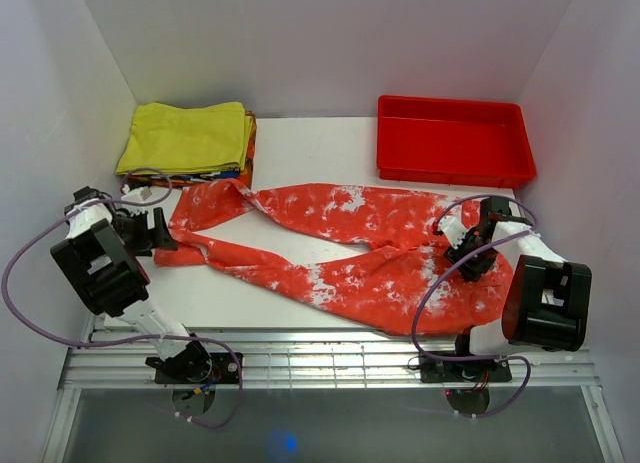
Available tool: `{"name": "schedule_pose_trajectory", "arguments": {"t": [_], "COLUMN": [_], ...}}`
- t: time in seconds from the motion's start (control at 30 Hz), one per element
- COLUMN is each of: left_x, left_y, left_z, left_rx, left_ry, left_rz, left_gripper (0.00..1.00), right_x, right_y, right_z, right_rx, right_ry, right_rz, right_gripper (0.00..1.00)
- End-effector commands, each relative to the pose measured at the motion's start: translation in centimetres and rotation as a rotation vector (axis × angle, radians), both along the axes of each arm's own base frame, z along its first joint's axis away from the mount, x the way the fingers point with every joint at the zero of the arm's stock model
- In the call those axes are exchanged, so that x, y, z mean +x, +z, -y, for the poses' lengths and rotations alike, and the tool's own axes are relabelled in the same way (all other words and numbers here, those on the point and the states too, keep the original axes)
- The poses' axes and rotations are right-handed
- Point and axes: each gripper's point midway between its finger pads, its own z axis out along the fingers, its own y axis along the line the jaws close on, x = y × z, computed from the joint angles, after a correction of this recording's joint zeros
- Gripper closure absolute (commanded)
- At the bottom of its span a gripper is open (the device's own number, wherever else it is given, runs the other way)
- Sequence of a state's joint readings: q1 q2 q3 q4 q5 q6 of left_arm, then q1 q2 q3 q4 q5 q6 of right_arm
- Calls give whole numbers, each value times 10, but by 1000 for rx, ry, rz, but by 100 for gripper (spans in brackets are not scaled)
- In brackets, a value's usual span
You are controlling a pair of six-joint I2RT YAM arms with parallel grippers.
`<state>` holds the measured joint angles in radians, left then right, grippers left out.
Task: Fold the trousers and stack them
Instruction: Flatten the trousers out
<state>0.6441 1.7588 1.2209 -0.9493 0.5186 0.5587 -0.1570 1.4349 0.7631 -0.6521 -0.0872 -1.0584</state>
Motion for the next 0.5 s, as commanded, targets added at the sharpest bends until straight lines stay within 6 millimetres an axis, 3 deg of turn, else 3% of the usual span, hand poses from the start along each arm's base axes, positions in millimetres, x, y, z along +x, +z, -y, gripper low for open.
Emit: {"name": "schedule_pose_trajectory", "arguments": {"t": [0.0,0.07,0.1,0.23,0.27,0.3,0.33,0.37,0.43,0.47], "left_x": [11,5,1,-18,-23,-24,-25,-25,-25,-25], "left_y": [-24,-34,-37,-43,-43,-42,-40,-39,-28,-23], "left_z": [2,1,0,-8,-11,-15,-18,-23,-37,-43], "left_rx": [26,55,67,135,149,158,164,175,184,192], "left_ry": [50,56,44,0,-5,-13,-4,-13,-3,-5], "left_rz": [-40,-81,-94,-158,-178,-179,-183,-183,-180,-179], "left_gripper": [9,16,26,45,56,73,74,88,99,100], "right_x": [-5,-4,-4,-3,-3,-3,-3,-2,-3,-3], "right_y": [-7,-7,-7,-10,-11,-11,-11,-11,-11,-10], "right_z": [1,3,4,7,8,9,10,12,16,17], "right_rx": [3,-7,-11,-17,-18,-23,-25,-28,-36,-38], "right_ry": [19,18,16,10,8,7,5,3,0,-3], "right_rz": [-11,-4,-4,-4,-8,-8,-7,-4,-4,-3], "right_gripper": [51,52,52,52,52,52,53,53,53,53]}}
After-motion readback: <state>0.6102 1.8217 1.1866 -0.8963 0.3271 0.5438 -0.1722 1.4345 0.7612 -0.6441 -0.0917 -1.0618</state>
